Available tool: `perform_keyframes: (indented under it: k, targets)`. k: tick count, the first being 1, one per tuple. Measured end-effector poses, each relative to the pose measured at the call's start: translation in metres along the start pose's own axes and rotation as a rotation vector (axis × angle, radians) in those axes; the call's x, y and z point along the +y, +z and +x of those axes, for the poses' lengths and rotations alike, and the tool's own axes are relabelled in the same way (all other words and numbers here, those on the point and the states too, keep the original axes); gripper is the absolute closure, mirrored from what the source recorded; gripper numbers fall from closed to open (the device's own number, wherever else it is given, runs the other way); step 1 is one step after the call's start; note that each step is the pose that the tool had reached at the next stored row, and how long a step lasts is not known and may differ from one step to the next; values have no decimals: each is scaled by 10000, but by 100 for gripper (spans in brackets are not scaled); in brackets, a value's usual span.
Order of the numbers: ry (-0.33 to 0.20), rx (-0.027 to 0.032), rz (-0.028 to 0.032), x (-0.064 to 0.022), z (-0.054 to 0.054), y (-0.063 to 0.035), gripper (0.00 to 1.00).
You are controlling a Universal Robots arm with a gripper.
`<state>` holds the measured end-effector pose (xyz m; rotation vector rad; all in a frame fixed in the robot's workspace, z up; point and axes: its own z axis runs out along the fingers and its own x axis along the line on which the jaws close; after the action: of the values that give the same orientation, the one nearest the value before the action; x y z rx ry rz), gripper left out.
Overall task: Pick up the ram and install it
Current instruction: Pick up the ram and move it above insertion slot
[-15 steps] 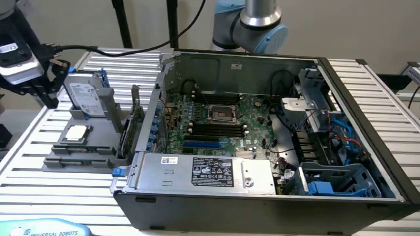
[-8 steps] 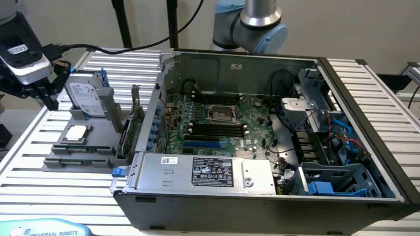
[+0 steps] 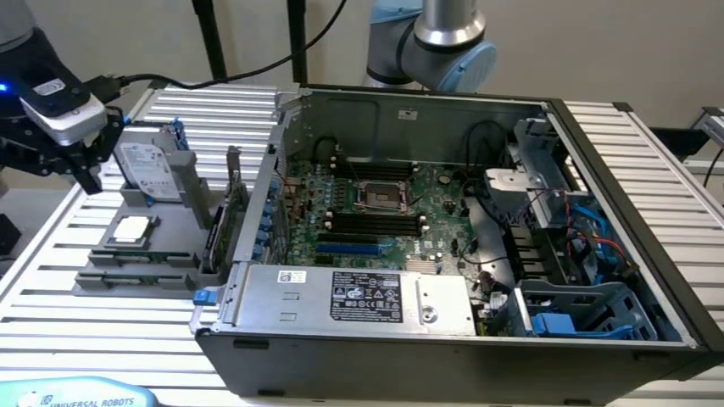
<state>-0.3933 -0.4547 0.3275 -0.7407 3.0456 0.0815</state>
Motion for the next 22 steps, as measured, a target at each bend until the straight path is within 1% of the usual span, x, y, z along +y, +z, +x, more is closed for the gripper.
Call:
perform_keyframes:
  k: [22]
  targets:
    - [-3992, 219, -84, -8, 3, 163, 89]
